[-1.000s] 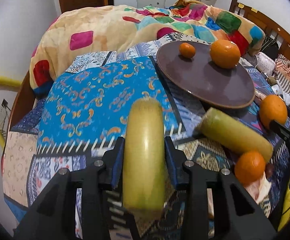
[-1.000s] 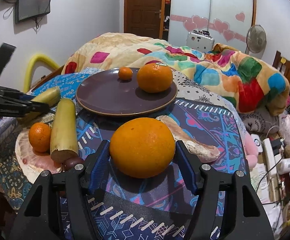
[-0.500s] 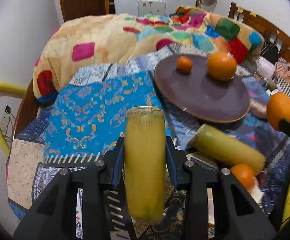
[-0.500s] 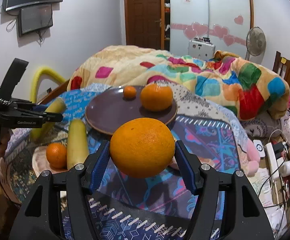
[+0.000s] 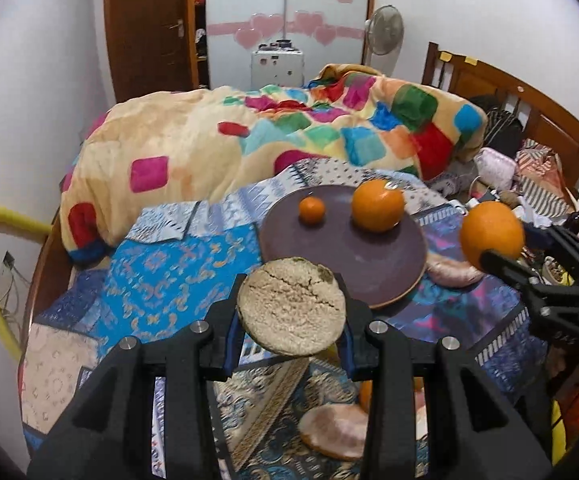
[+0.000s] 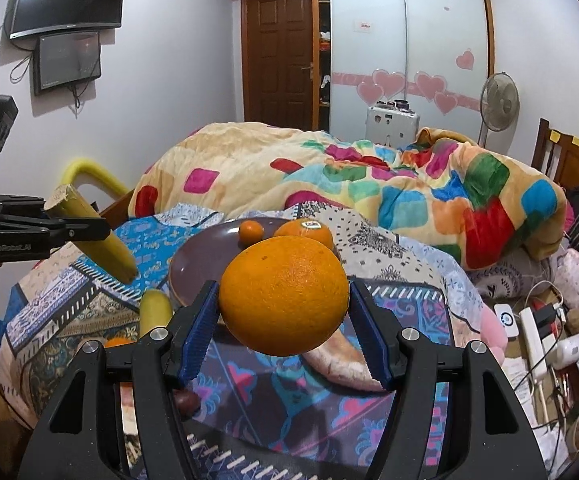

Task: Organize fruits
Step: 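Release the orange onto the plate while the left tool releases the yellow fruit there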

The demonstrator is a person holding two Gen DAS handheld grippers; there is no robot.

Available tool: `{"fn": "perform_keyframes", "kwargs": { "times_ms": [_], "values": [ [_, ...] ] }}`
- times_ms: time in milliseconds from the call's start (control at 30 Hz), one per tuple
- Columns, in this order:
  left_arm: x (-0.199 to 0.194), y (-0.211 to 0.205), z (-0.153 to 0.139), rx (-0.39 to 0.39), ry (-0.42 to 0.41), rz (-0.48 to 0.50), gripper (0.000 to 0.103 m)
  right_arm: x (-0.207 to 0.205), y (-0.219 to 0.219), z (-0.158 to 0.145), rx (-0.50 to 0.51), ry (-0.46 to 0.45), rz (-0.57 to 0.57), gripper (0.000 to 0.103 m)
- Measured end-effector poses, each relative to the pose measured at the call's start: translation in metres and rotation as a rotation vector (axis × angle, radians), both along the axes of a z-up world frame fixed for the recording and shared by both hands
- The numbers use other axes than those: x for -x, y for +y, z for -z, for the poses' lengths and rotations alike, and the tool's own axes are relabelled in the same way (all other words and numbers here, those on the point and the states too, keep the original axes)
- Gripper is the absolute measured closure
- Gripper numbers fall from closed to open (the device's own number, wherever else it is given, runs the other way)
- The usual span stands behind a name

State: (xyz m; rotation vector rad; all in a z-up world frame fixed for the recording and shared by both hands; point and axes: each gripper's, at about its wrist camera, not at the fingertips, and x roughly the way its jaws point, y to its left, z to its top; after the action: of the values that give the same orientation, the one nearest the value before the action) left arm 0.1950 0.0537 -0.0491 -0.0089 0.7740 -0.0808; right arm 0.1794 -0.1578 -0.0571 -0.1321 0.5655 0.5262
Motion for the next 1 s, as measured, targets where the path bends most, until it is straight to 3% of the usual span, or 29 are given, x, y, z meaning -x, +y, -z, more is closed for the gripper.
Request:
{"fn": "perform_keyframes", "kwargs": {
  "times_ms": [533, 1000],
  "values": [
    [-0.054, -0.03, 0.021, 0.093, 0.091, 0.095, 0.065, -0.038, 0.023, 0.018, 0.055, 0.035, -0.013, 0.041],
    [-0.109, -0.013, 0.035, 0.094, 0.129, 0.017, 0.062, -0.062, 0.043, 0.038, 0.116, 0.102, -0.056, 0.041]
  ]
}}
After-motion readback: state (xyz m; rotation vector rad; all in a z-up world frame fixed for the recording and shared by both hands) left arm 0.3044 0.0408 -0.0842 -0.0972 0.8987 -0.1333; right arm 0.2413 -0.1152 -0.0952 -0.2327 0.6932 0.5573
